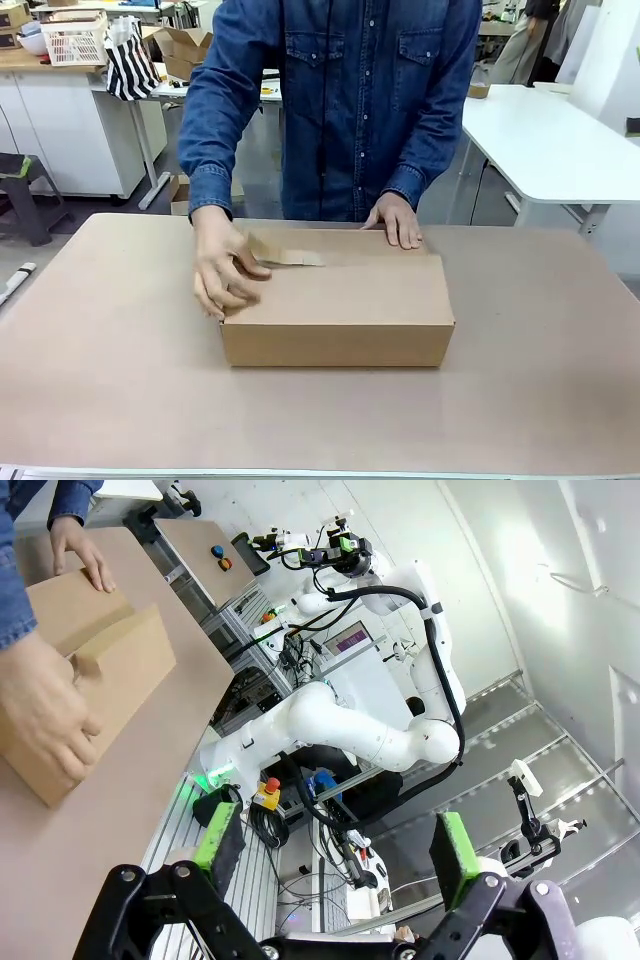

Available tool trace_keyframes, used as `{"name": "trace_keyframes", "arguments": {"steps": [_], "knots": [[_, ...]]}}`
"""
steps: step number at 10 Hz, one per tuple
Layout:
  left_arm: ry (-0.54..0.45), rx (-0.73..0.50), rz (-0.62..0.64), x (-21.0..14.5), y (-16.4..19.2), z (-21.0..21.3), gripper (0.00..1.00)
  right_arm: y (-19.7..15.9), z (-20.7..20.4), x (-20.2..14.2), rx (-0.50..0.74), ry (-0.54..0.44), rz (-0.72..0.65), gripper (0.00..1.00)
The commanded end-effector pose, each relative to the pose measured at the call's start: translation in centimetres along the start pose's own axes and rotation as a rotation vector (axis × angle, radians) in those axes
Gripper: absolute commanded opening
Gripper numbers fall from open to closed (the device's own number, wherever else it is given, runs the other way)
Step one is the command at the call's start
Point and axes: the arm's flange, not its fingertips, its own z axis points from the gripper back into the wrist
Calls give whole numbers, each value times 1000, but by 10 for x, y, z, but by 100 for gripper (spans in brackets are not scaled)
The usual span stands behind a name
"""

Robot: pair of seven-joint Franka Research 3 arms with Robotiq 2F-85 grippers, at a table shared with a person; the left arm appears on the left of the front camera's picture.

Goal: Pack the gift set into the box.
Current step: Press and hold the closed box until the human finishes sealing it.

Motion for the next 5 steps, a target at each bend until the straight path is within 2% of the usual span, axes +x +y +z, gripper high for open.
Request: {"name": "trace_keyframes", "arguments": {"steps": [1, 5], "knots": [[-19, -17, -15, 3, -4, -2, 100, 1, -3, 4, 20, -1, 28, 100], [-19, -17, -15, 3, -4, -2, 100, 1, -3, 4, 20, -1, 28, 100]]}}
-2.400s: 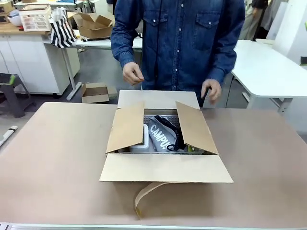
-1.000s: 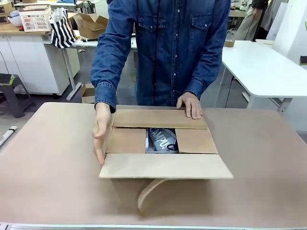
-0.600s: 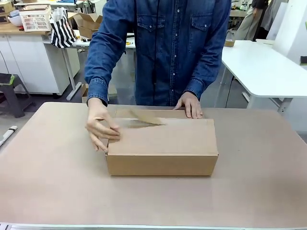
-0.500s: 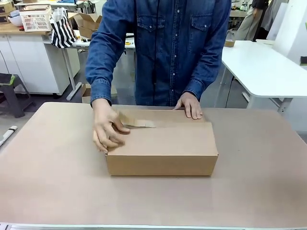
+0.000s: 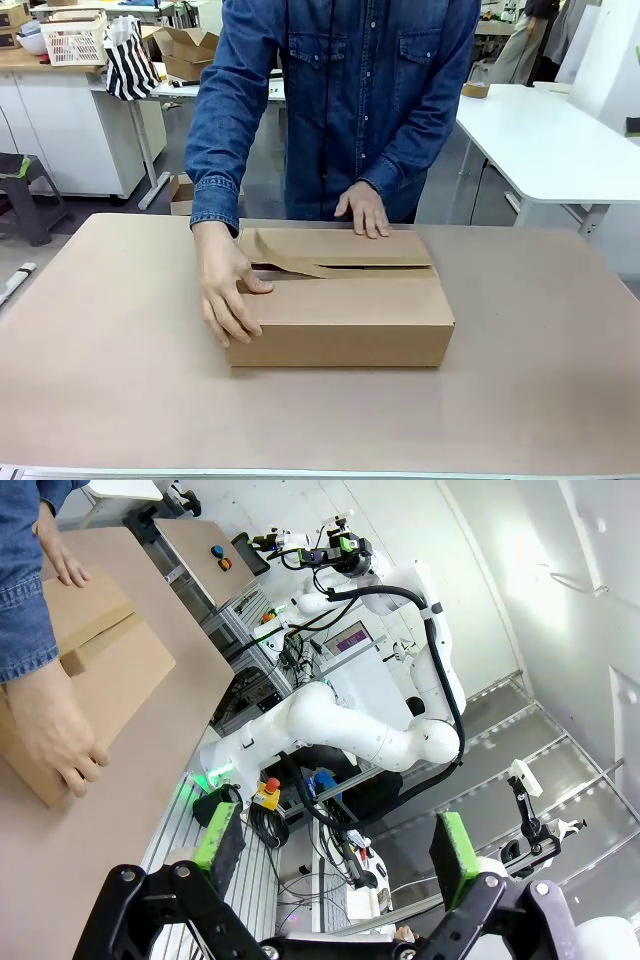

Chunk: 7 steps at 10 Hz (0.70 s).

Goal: Pack the gift set into the box.
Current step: Press and hold the closed box until the human finishes sealing it.

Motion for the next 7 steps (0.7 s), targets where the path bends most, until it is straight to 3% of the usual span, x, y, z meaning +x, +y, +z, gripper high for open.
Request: {"name": "trace_keyframes", "arguments": {"steps": [1, 7], "knots": [[-19, -17, -15, 3, -4, -2, 100, 1, -3, 4, 20, -2, 26, 100], [-19, -17, -15, 3, -4, -2, 100, 1, -3, 4, 20, -2, 26, 100]]}}
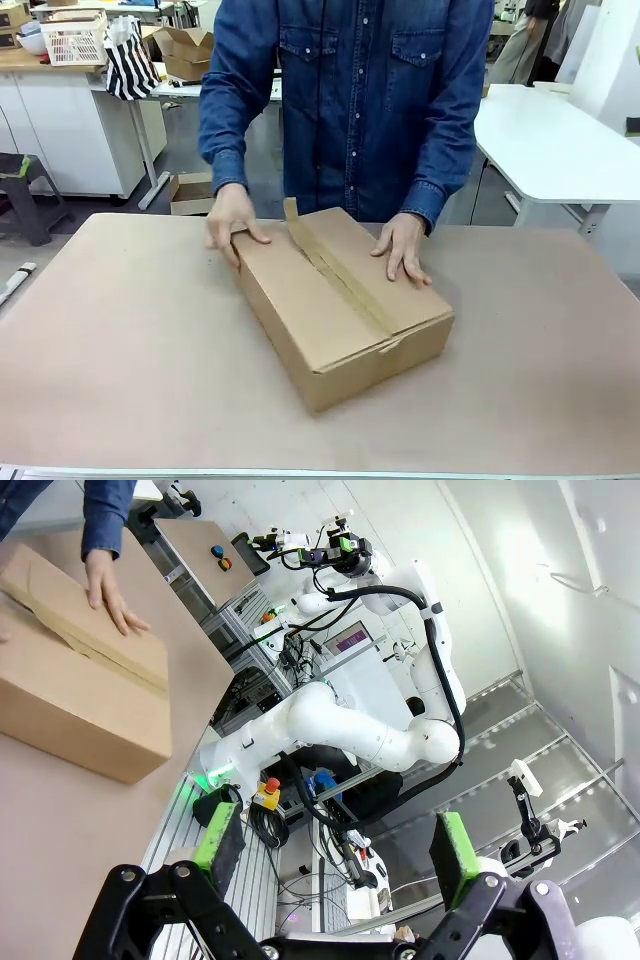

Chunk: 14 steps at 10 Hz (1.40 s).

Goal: Pack the gift set into the box.
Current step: Press and hold the closed box until the human finishes sealing it.

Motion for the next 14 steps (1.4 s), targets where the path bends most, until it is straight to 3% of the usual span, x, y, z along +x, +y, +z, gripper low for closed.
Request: {"name": "trace_keyframes", "arguments": {"steps": [1, 14], "knots": [[-19, -17, -15, 3, -4, -2, 100, 1, -3, 4, 21, -2, 25, 100], [-19, -17, -15, 3, -4, -2, 100, 1, -3, 4, 21, -2, 25, 100]]}}
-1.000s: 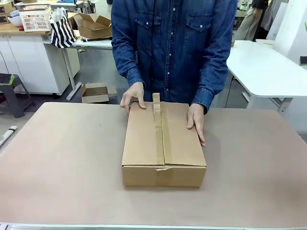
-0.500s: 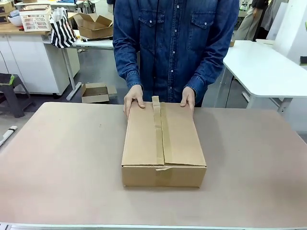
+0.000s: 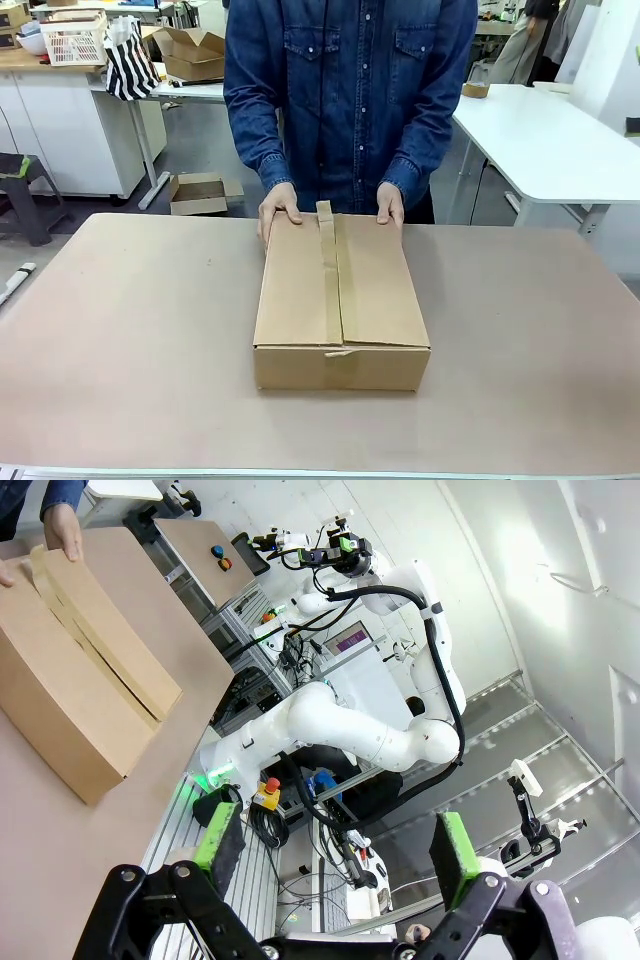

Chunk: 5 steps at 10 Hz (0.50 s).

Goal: Pack the gift set into the box.
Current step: Press and hold the closed box until the human finishes sealing it.

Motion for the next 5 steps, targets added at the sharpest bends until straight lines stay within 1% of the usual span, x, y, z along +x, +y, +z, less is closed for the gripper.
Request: {"name": "trace_keyframes", "arguments": {"steps": [1, 5], "knots": [[-19, -17, -15, 3, -4, -2, 100, 1, -3, 4, 21, -3, 24, 100], [-19, -17, -15, 3, -4, -2, 100, 1, -3, 4, 21, -3, 24, 100]]}}
